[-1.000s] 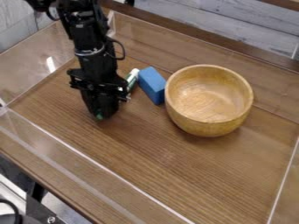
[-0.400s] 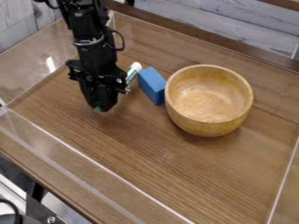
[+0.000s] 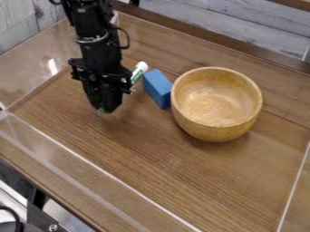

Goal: Put the green marker in the brown bowl

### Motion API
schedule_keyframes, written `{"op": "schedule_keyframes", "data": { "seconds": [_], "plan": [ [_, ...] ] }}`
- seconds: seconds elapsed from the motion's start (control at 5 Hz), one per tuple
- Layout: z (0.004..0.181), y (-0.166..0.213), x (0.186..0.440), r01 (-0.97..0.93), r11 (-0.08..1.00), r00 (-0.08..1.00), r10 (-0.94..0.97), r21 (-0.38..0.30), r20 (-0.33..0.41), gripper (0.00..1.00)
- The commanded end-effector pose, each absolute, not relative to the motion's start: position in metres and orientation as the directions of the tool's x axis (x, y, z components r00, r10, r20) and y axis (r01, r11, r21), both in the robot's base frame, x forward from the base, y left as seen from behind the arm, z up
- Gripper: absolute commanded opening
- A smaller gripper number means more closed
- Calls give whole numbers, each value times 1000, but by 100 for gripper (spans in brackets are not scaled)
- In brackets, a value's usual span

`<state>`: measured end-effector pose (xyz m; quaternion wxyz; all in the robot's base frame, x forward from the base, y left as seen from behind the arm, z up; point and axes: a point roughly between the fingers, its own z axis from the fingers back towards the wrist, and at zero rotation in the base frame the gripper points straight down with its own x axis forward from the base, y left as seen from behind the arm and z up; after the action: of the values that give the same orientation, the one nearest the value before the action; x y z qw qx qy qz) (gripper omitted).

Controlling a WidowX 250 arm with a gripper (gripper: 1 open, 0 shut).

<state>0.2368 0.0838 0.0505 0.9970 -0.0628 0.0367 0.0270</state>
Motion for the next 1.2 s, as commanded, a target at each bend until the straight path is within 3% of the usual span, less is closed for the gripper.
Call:
{"op": "schedule_keyframes", "data": {
  "seconds": [0.0,1.0],
  "plan": [
    [74,86,250,-33,995,999,34,-95,9,0],
    [92,72,266,15,993,999,-9,-114,50,0]
  ]
}}
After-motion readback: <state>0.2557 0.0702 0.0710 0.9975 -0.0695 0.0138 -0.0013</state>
